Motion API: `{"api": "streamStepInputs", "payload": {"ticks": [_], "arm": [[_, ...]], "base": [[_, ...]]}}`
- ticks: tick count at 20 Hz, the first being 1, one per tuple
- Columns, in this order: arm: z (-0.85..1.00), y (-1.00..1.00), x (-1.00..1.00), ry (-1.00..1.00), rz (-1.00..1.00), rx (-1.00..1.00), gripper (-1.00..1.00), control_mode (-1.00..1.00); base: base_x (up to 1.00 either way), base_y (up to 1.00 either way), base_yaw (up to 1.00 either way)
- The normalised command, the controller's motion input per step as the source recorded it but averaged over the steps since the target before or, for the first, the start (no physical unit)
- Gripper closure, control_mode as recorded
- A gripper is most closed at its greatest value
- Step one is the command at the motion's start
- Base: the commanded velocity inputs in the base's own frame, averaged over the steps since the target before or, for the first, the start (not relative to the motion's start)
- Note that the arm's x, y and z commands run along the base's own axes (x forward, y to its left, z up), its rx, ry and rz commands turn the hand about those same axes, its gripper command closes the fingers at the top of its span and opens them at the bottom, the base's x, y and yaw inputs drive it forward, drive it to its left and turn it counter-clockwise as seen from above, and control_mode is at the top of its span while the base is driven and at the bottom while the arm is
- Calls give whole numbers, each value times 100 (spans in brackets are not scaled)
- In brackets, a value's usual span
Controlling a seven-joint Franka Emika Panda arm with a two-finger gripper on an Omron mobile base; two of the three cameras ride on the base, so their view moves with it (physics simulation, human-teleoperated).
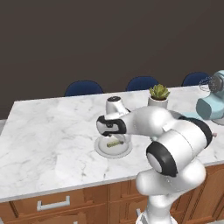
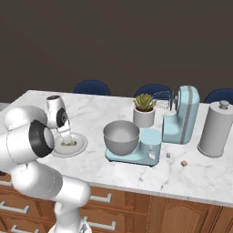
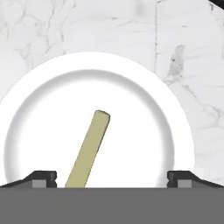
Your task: Add butter and sugar cubes to the stand mixer bowl and then turn on the stand mixer to begin making frosting.
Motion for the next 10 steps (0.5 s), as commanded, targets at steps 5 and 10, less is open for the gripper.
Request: {"api": "streamStepInputs", "payload": {"ticks": [5, 10], "arm": [[-15, 0, 28, 0, -5, 0, -100, -100], [-25, 0, 5, 0, 0, 0, -100, -100]], "base": [[0, 0, 0], [0, 0, 0]]}}
